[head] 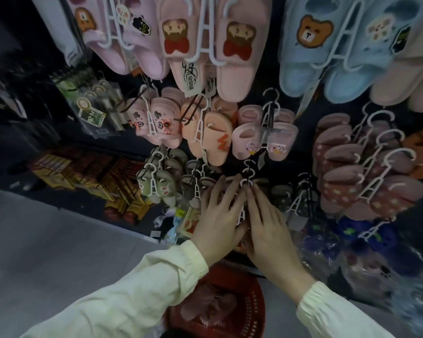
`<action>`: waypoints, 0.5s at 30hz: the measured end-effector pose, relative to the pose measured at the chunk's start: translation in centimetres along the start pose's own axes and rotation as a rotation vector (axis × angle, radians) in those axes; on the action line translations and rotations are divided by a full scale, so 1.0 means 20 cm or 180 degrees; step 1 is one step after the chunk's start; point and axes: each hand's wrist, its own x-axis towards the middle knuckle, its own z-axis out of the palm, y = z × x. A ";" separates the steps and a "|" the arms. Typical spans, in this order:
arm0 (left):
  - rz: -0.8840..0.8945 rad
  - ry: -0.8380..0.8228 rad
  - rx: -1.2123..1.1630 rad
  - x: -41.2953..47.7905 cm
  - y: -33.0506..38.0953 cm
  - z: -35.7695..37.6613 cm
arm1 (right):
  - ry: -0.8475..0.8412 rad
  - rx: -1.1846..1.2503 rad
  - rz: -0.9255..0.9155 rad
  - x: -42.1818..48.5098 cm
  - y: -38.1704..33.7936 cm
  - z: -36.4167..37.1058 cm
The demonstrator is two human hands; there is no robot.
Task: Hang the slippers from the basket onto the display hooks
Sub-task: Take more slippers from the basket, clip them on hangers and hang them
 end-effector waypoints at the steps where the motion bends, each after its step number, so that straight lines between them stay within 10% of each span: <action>1: -0.0027 -0.0002 -0.0017 -0.01 0.01 0.01 | -0.0014 0.0018 -0.0012 -0.02 0.01 0.01; 15: -0.0650 -0.0539 -0.0370 -0.38 -0.21 0.32 | -0.0705 0.0379 -0.0155 -0.17 0.10 0.35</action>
